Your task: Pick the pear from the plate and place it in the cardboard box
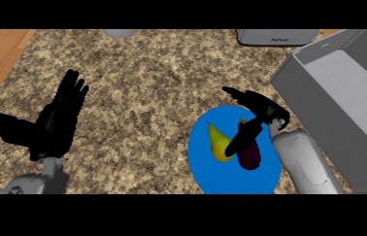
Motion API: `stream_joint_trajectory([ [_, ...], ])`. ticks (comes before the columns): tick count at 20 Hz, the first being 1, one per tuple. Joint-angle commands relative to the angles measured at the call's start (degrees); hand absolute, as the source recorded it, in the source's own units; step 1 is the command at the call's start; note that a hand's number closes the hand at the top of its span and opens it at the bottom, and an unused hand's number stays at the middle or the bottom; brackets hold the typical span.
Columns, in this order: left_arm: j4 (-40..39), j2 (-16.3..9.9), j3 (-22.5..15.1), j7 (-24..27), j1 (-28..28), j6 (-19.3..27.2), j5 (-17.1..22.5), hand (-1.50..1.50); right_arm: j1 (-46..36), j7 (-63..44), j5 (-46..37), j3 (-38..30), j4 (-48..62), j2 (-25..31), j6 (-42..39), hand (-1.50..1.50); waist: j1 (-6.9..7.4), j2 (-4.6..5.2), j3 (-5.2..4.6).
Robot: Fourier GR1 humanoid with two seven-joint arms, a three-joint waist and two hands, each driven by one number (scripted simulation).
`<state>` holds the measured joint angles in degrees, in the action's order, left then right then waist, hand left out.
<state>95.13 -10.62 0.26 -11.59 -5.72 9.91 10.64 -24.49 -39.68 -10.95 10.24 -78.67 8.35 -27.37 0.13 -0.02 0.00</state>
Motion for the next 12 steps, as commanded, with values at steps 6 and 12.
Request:
stream_joint_trajectory([
  [6,-2.93,0.85,2.24,2.12,-0.57,-3.60,-0.61,0.00,0.50,4.08,-4.49,-2.15,3.42,-0.08,-2.19,-1.50,-0.02,0.03,0.00],
  [12,-1.43,2.04,2.41,1.38,0.78,-3.64,-1.78,0.00,-0.20,6.32,-8.18,-0.91,7.40,-4.33,0.29,-1.50,0.10,0.04,0.00],
])
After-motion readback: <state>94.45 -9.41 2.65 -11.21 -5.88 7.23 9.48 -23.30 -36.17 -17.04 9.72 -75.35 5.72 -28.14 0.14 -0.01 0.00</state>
